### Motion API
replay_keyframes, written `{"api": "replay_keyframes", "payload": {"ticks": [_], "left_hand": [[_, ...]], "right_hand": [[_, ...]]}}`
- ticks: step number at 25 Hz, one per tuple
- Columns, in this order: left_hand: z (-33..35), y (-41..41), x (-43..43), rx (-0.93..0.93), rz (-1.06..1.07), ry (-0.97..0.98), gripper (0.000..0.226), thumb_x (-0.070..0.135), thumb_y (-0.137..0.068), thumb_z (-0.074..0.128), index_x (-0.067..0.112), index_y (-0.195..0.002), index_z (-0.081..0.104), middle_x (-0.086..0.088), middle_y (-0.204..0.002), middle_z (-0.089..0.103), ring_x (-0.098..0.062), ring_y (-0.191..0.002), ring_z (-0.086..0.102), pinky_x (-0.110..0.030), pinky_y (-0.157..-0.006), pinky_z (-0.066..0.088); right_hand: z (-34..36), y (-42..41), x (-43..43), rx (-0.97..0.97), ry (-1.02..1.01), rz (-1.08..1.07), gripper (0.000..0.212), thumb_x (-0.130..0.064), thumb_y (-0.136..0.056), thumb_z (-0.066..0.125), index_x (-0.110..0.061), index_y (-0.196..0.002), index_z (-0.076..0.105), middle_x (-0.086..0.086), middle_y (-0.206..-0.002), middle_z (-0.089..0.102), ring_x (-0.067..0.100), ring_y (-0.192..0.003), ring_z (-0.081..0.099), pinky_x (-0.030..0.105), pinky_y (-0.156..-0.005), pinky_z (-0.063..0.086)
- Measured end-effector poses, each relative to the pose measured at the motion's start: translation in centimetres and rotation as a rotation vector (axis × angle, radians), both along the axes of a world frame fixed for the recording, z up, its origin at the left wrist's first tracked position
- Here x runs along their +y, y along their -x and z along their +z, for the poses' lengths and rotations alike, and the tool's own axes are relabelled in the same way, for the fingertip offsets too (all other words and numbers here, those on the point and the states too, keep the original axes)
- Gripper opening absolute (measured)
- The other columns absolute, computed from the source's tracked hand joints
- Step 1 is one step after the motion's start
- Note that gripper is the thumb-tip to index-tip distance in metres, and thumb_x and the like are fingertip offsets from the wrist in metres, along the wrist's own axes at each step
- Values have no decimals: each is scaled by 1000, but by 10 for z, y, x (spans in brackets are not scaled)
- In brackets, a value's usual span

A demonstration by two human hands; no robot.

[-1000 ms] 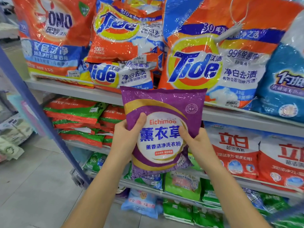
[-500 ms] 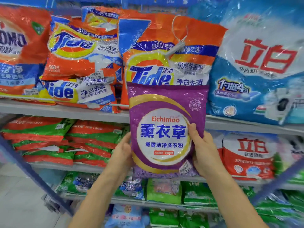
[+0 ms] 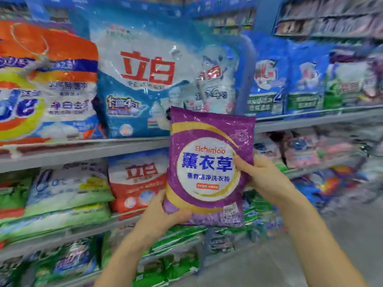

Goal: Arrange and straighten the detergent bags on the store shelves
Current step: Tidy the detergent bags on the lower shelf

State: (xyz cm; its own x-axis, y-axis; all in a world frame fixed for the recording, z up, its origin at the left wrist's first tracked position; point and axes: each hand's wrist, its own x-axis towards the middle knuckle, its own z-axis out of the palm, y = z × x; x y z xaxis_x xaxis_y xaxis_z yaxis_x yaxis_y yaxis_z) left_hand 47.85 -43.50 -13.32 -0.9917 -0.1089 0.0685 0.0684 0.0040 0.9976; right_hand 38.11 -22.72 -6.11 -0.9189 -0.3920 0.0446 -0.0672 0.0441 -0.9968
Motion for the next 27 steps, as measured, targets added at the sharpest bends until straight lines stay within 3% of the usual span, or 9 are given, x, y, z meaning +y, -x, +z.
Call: {"api": "replay_keyframes", "payload": {"ticks": [3,6,9,10,14,17,19,23,27], "left_hand": [[0,22,74,30,-33,-41,60,25,-41,82,23,-95,57,27,-76,70,11,-71,64,-4,-62,45],[3,42,140,23,-76,-74,55,32,-46,81,25,-95,57,25,-78,70,9,-72,65,-4,-62,46],[5,67,195,18,-133,-74,78,50,-29,82,26,-99,59,23,-86,71,5,-80,66,-10,-68,48],[6,76,215,23,-167,-56,82,54,-26,85,26,-99,59,24,-86,71,6,-81,66,-10,-68,48],[9,107,283,61,-281,-46,68,39,-35,90,24,-93,59,26,-76,70,12,-70,63,-2,-61,44],[-1,142,330,43,-316,-69,92,49,-14,88,19,-97,61,23,-77,71,8,-70,66,-4,-59,46],[-4,173,361,30,-331,-103,93,46,-14,89,18,-97,61,23,-74,71,8,-68,66,-5,-58,47],[3,249,419,61,-297,-125,97,67,-7,80,25,-92,60,27,-74,70,9,-69,65,-8,-58,47],[19,327,467,102,-296,-100,96,78,-14,74,30,-96,59,30,-81,69,12,-77,64,-10,-65,47]], "right_hand": [[-9,3,78,-43,82,-155,19,-32,-90,53,-19,-94,67,-2,-87,74,17,-79,65,35,-71,49],[-22,-4,152,-71,76,-182,38,-53,-79,60,-25,-104,64,-2,-99,72,11,-87,65,28,-75,53],[-34,-14,202,-19,-51,-206,4,-28,-90,57,-29,-93,57,-23,-87,68,-16,-76,60,5,-68,45],[-37,-16,218,14,-75,-239,8,-25,-88,59,-27,-95,58,-22,-89,67,-14,-77,60,6,-68,44],[-46,-1,279,20,-32,-516,22,-24,-82,67,-7,-97,66,0,-77,74,27,-71,63,28,-53,49],[-55,23,323,38,-29,-636,46,-46,-72,69,-4,-91,67,27,-87,68,45,-73,64,51,-66,51],[-54,47,347,42,-24,-688,39,-38,-77,63,-2,-90,67,28,-90,67,44,-76,65,57,-73,50],[-45,119,402,95,-10,-727,47,-37,-76,58,8,-87,62,27,-86,68,24,-74,61,38,-71,48],[-24,195,450,118,-7,-731,20,-22,-88,55,-7,-83,68,2,-75,74,15,-69,68,23,-62,53]]}}
